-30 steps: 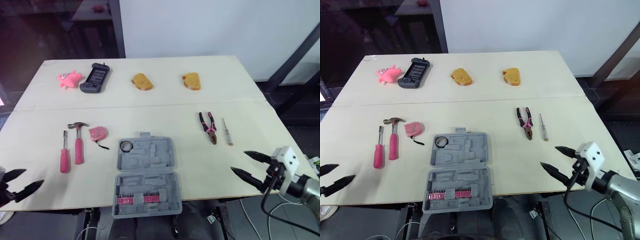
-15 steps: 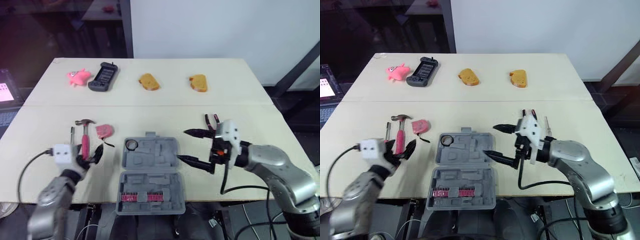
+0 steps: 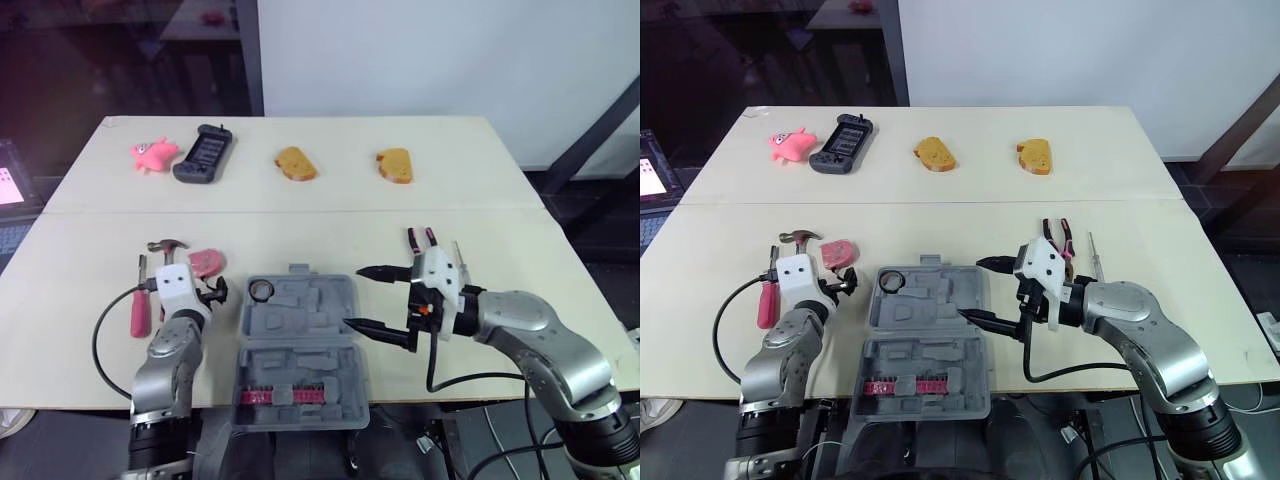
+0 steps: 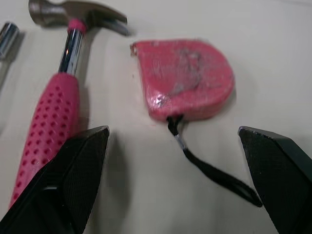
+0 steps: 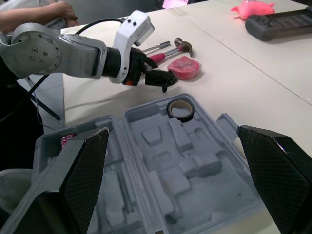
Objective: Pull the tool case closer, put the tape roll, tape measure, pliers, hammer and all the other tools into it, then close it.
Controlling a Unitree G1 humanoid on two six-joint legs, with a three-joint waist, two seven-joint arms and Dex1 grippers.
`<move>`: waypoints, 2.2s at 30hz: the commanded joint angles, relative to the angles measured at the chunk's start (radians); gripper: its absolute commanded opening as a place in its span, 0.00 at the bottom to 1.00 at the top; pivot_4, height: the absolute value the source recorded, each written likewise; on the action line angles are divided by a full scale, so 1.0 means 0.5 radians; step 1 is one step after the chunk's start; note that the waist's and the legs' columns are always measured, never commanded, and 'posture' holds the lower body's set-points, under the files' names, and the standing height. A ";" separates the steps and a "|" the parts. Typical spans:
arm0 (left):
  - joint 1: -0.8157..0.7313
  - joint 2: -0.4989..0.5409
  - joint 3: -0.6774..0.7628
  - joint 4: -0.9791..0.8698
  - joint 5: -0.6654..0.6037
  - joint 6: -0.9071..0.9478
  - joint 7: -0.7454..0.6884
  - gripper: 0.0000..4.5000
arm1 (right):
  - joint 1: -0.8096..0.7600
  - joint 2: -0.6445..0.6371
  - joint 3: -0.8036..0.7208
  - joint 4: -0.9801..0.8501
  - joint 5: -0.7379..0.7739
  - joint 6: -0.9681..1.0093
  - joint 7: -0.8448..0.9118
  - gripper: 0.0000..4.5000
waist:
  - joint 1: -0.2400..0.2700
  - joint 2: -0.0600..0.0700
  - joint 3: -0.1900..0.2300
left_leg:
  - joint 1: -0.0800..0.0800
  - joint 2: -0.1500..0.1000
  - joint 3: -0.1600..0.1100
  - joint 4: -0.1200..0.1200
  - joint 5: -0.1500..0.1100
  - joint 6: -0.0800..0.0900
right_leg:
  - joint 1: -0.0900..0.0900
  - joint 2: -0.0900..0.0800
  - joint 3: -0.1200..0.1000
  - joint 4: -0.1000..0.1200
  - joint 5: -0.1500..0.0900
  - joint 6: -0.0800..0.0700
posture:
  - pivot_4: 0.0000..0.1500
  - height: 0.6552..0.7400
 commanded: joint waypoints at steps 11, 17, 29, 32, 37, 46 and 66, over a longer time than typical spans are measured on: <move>-0.104 0.016 -0.008 0.179 -0.018 0.007 -0.048 0.02 | 0.015 0.001 -0.053 -0.174 0.034 0.067 -0.146 1.00 | 0.054 0.001 -0.001 | 0.000 -0.002 0.000 0.002 0.000 -0.001 | 0.002 -0.001 0.000 0.000 0.001 0.001 | 1.00 1.00; -0.137 0.013 -0.012 0.244 -0.032 -0.023 -0.102 0.00 | 0.041 0.000 -0.063 -0.205 0.049 0.101 -0.189 1.00 | 0.055 0.005 -0.003 | 0.001 -0.003 -0.001 0.002 0.001 -0.001 | 0.003 -0.001 0.000 0.000 0.001 0.001 | 1.00 1.00; 0.285 0.175 -0.139 -0.058 0.019 -0.157 -0.351 0.00 | 0.102 -0.015 -0.086 -0.230 0.038 0.119 -0.242 1.00 | 0.038 0.006 -0.003 | 0.002 -0.003 -0.001 0.000 0.001 -0.001 | 0.003 -0.001 0.000 0.000 0.001 0.001 | 1.00 1.00; 0.567 0.282 -0.176 -0.231 0.014 -0.252 -0.522 0.00 | 0.129 -0.010 -0.091 -0.244 0.038 0.131 -0.266 1.00 | 0.028 0.006 -0.004 | 0.003 -0.002 -0.001 -0.002 0.001 -0.001 | 0.002 -0.001 0.001 0.000 0.000 0.001 | 1.00 1.00; 1.001 0.416 -0.139 -0.393 -0.020 -0.466 -0.757 0.00 | 0.150 -0.006 -0.097 -0.265 0.034 0.145 -0.296 1.00 | 0.025 0.007 -0.004 | 0.003 -0.002 0.001 -0.002 0.000 -0.001 | 0.001 -0.001 0.002 -0.001 -0.001 -0.002 | 1.00 1.00; 1.415 0.445 -0.047 -0.445 -0.098 -0.715 -0.936 0.00 | 0.143 -0.003 -0.094 -0.271 0.039 0.152 -0.326 1.00 | 0.003 0.009 -0.006 | 0.000 0.000 0.004 -0.005 0.000 -0.001 | 0.001 -0.002 0.003 -0.017 -0.004 -0.011 | 1.00 1.00; 1.774 0.430 0.081 -0.130 -0.140 -1.291 -1.145 0.00 | 0.129 -0.005 -0.077 -0.274 0.032 0.167 -0.342 1.00 | -0.021 0.009 -0.007 | -0.002 0.001 0.008 -0.006 -0.002 0.002 | 0.000 -0.002 0.006 -0.027 -0.003 -0.012 | 1.00 1.00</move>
